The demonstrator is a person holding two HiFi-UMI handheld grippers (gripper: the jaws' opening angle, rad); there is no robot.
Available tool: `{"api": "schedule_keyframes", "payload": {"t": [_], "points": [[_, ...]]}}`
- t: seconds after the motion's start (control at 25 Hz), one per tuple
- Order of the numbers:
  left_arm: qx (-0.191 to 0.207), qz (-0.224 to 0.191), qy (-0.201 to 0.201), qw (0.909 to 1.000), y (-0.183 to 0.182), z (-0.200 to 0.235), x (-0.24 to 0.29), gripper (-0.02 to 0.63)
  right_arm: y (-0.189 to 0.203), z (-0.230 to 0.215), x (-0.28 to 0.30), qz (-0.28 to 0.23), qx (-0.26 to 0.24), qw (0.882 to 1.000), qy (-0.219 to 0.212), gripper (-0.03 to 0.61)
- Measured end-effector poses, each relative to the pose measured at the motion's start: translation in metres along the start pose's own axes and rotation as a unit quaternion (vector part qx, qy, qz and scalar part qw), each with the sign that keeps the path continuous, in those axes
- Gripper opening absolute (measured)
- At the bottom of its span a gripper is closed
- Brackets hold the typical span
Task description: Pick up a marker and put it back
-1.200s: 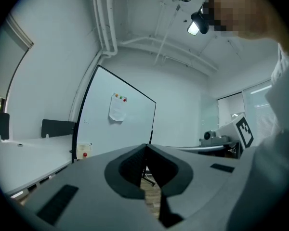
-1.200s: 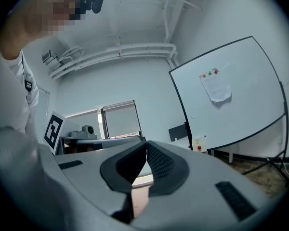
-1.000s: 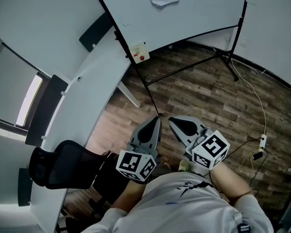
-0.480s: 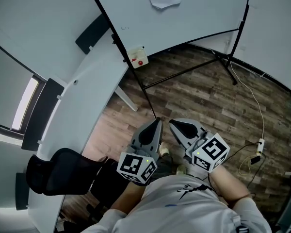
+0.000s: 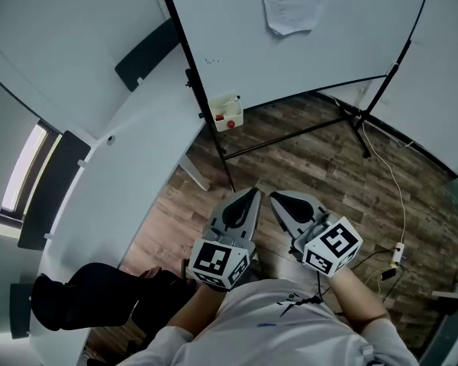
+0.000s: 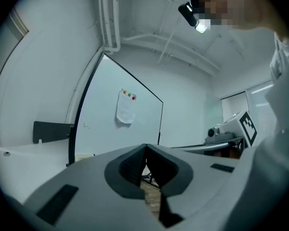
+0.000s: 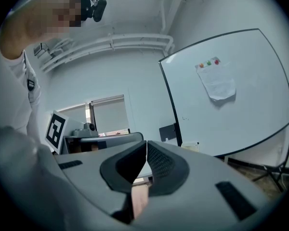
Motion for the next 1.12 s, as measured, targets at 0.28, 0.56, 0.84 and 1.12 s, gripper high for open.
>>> {"api": "schedule_keyframes", "payload": {"t": [0.28, 0.56, 0.84, 1.12], "points": [[-0.005, 0.001, 0.013, 0.9999, -0.01, 0.077, 0.02, 0.012, -0.009, -0.019, 0.078, 0.011, 0.006, 1.0, 0.017, 0.014], [-0.015, 0.008, 0.01, 0.9998, -0.008, 0.131, 0.049, 0.012, -0.01, -0.049, 0.133, 0.026, 0.014, 0.999, 0.019, 0.015], [-0.012, 0.012, -0.02, 0.9997, -0.002, 0.194, 0.101, 0.012, -0.01, -0.107, 0.204, 0.039, 0.022, 0.999, -0.009, 0.015], [-0.013, 0.021, -0.08, 0.9965, 0.0, 0.258, 0.148, 0.012, -0.01, -0.158, 0.281, 0.064, 0.008, 0.996, -0.06, 0.015]]}}
Point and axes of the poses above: the fingertips, and each gripper's own axes: x forward along the fingers, z to its left, y out of its underside, the point moved 4 cm from there along -x, backward along the fingers, and after that the axes turned 13 degrees about y, right-handed, at the moved point
